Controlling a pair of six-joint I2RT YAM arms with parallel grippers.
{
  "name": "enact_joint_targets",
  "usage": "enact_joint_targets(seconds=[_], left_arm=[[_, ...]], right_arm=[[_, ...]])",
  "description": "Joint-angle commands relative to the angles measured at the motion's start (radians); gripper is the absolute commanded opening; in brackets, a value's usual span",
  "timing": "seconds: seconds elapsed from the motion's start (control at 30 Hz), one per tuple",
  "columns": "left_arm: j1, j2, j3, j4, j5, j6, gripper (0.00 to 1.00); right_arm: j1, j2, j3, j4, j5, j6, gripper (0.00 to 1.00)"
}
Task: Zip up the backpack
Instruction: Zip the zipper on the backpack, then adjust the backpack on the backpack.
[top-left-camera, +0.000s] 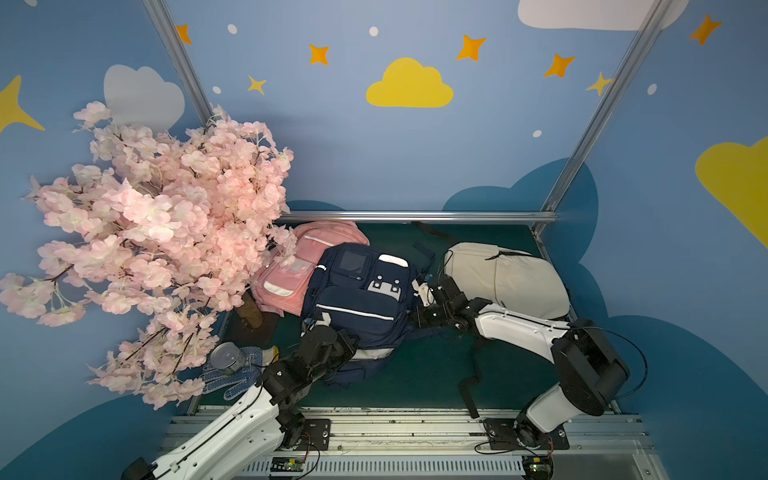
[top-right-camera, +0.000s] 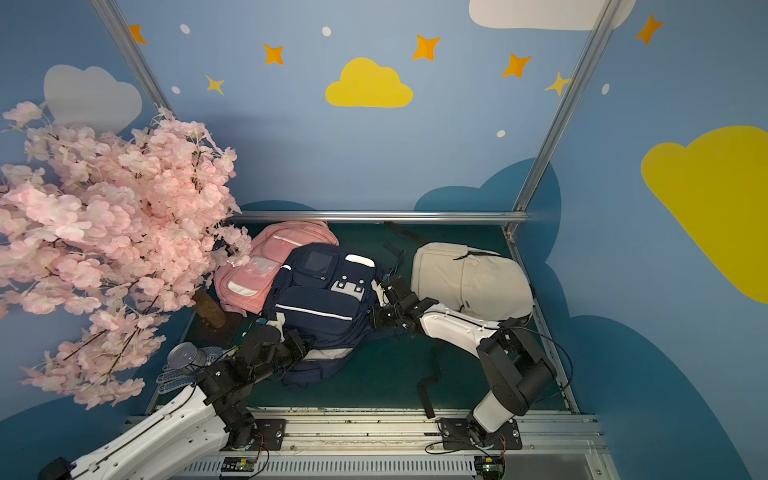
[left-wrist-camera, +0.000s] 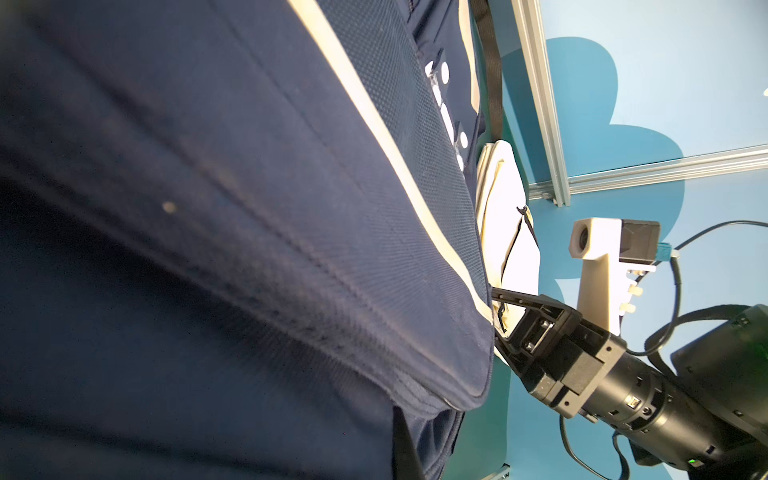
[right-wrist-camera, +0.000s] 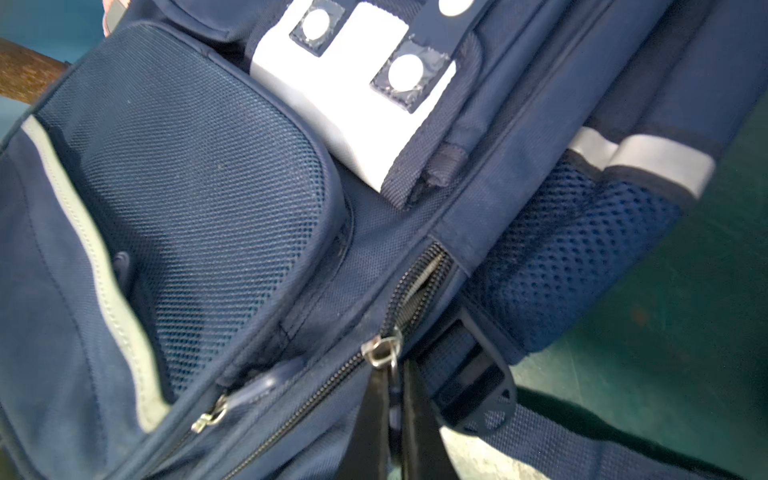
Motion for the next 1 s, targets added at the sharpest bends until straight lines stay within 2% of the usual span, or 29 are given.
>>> enact_joint_targets(seconds=[0.0, 0.13, 0.2, 0.23, 0.4, 0.53, 0.63, 0.73, 0.9, 0.97], left_arm=[[0.006, 0.003, 0.009, -0.082, -0.035, 0.059, 0.1], [0.009, 0.047, 0.025, -0.101, -0.06, 0.105, 0.17], [0.013, 0.074, 0.028, -0.103, -0.065, 0.126, 0.21], [0.016, 0.088, 0.032, -0.108, -0.065, 0.138, 0.25], [0.018, 0.093, 0.072, -0.157, -0.061, 0.186, 0.56], [0.033, 0.046, 0.177, -0.262, -0.093, 0.268, 0.7], [0.091, 0.057, 0.265, -0.317, -0.082, 0.364, 0.77], [0.185, 0.132, 0.335, -0.369, -0.036, 0.451, 0.8], [0.321, 0.206, 0.338, -0.384, -0.074, 0.527, 0.84], [0.376, 0.228, 0.318, -0.36, -0.101, 0.553, 0.89]], right_arm=[[-0.048, -0.009, 0.019, -0.042, 0.171, 0.003, 0.0], [-0.031, -0.059, 0.012, -0.058, 0.175, -0.006, 0.0], [-0.029, -0.08, 0.007, -0.064, 0.175, -0.006, 0.05], [-0.029, -0.091, 0.005, -0.069, 0.172, -0.008, 0.11], [-0.026, -0.142, -0.008, -0.103, 0.158, -0.01, 0.4], [-0.025, -0.203, -0.039, -0.126, 0.157, 0.0, 0.57], [-0.026, -0.233, -0.063, -0.135, 0.157, 0.04, 0.6], [-0.03, -0.236, -0.106, -0.097, 0.184, 0.126, 0.61], [-0.053, -0.223, -0.147, -0.017, 0.226, 0.135, 0.61], [-0.061, -0.197, -0.131, -0.02, 0.223, 0.142, 0.62]])
